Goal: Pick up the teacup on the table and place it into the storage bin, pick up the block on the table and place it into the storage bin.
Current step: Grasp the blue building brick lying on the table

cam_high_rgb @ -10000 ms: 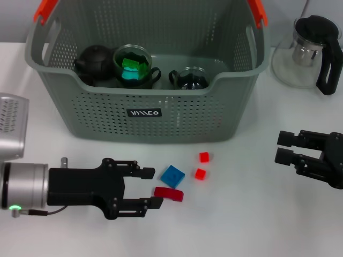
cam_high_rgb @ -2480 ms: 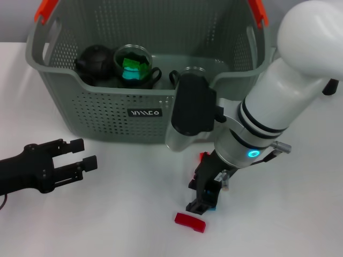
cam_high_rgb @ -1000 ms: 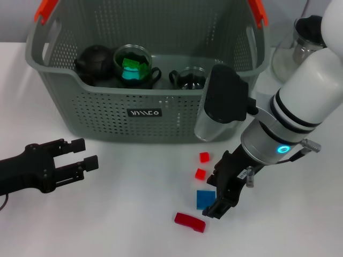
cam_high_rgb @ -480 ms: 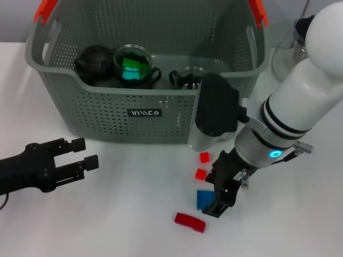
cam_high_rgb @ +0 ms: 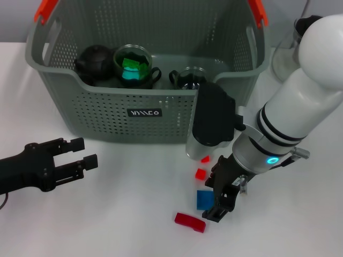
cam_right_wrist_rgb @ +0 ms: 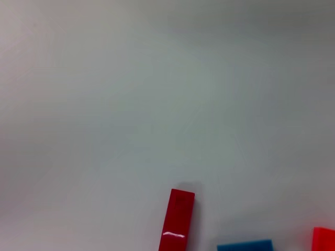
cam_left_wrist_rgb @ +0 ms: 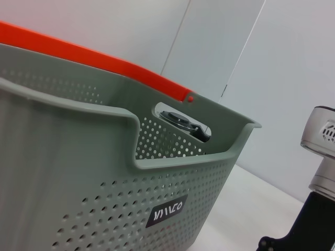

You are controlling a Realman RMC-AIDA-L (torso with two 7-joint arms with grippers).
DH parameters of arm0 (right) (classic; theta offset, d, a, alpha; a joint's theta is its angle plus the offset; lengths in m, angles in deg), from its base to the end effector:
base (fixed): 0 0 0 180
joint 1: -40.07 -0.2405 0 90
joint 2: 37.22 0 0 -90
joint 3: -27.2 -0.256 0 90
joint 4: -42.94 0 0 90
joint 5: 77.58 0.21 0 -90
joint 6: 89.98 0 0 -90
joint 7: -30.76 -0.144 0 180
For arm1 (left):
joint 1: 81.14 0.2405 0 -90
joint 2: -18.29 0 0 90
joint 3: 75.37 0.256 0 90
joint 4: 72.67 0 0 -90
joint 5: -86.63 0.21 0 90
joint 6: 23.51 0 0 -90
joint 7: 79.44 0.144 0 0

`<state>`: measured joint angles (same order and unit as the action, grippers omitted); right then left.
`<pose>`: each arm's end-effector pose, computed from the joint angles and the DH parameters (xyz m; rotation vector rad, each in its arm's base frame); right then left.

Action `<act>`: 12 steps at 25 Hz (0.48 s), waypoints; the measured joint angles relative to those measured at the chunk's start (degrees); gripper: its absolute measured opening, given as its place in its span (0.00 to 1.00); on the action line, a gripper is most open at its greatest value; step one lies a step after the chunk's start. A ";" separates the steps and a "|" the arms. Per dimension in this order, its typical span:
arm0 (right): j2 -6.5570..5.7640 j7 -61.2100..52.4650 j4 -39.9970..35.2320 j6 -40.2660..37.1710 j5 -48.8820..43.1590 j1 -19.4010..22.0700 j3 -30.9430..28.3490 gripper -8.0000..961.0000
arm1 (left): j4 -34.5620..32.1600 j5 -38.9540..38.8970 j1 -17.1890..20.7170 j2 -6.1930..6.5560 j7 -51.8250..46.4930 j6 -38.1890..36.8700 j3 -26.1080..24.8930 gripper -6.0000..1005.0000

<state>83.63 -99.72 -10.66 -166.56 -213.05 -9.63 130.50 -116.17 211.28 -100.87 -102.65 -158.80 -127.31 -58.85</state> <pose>0.1406 0.3366 -0.1151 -3.0261 0.2475 -0.7588 -0.3239 0.2525 0.0392 -2.5082 -0.8858 -0.8302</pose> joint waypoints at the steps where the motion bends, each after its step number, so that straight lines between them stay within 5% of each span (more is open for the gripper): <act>1: 0.00 -0.02 0.00 0.16 0.01 0.02 0.14 0.81 | 0.00 0.01 0.01 0.00 0.00 0.00 0.00 0.66; 12: 0.09 -0.19 -0.02 1.02 -0.18 -0.12 2.27 0.81 | 0.00 0.06 0.14 0.00 0.00 0.00 0.00 0.66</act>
<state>83.72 -99.91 -10.68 -165.54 -213.23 -9.75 132.76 -116.17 211.35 -100.73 -102.65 -158.80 -127.31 -58.85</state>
